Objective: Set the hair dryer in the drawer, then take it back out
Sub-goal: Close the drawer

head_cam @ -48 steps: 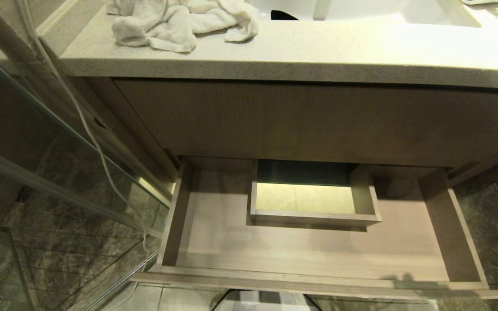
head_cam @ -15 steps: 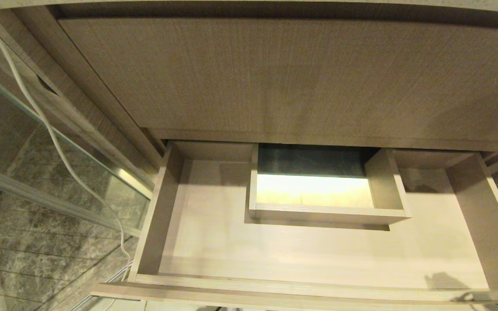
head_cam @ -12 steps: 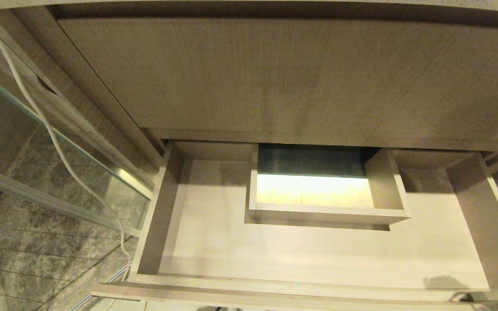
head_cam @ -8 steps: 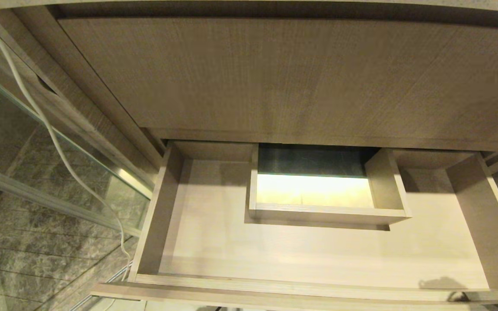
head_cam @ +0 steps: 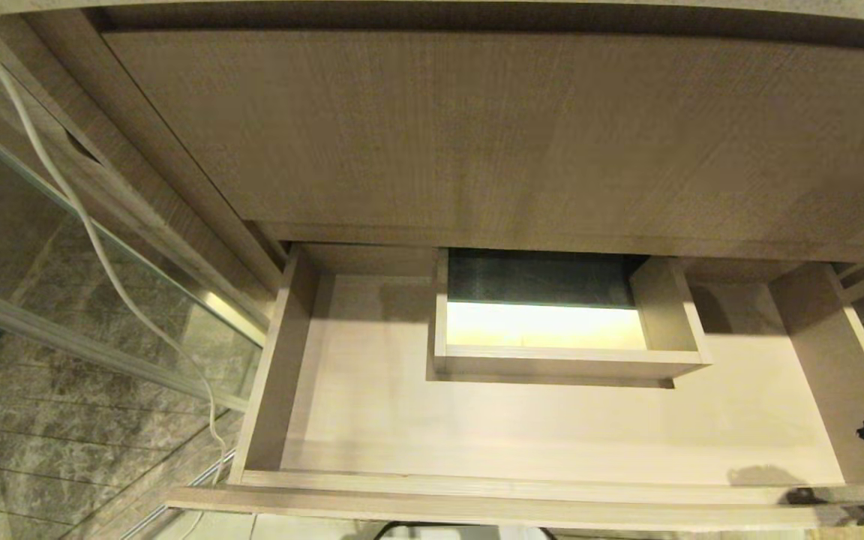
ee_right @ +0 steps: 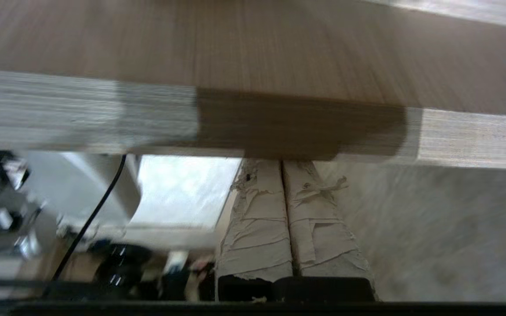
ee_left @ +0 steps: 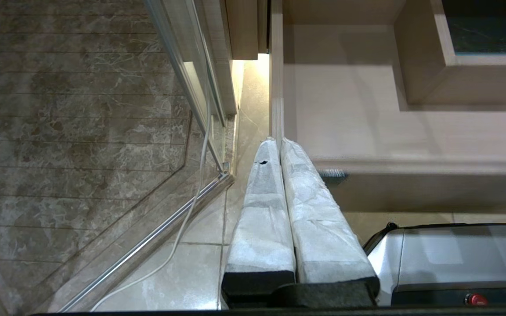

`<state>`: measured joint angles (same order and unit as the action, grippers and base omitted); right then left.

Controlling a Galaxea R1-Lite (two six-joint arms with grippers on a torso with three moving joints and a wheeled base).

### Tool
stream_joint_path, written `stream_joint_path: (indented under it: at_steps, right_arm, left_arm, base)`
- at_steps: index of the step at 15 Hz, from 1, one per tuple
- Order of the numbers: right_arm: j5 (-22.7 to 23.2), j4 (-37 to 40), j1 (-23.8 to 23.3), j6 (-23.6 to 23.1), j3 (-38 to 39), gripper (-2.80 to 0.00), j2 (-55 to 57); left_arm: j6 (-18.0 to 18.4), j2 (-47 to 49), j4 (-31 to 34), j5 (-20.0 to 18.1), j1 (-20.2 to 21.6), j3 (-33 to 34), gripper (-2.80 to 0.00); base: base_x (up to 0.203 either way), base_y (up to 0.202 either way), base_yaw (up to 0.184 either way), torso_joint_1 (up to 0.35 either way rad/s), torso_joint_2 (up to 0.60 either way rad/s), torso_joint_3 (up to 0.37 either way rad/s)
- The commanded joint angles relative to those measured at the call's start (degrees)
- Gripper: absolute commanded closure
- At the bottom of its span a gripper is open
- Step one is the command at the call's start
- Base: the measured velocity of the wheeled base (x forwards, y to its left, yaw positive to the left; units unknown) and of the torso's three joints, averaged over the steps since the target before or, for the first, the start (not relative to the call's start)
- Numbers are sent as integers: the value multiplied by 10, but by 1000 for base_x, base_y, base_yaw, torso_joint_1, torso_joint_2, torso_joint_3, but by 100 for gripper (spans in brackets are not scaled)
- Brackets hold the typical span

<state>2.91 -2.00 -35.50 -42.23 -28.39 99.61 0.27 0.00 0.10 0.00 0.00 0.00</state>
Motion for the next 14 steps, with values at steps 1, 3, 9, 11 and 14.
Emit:
stream_joint_path:
  at_steps: [1, 3, 9, 11, 14]
  right_arm:
    - [2, -6, 0, -2, 0, 0, -12]
    - [14, -25, 1, -2, -3, 0, -38]
    - [104, -203, 9, 2, -33, 0, -53]
    - [122, -273, 15, 12, -69, 0, -35]
    - [122, -344, 15, 35, -105, 0, -14]
  left_arm:
    - [0, 0, 0, 0, 0, 1, 0]
    - [0, 0, 0, 0, 0, 0, 0]
    - [0, 0, 0, 0, 0, 1, 0]
    - [0, 0, 0, 0, 0, 0, 0]
    - [0, 0, 0, 0, 0, 1, 0]
  base:
    - [0, 0, 0, 0, 0, 0]
    - [0, 0, 0, 0, 0, 0]
    - [0, 0, 0, 0, 0, 0]
    - [0, 0, 0, 0, 0, 0]
    - [0, 0, 0, 0, 0, 0]
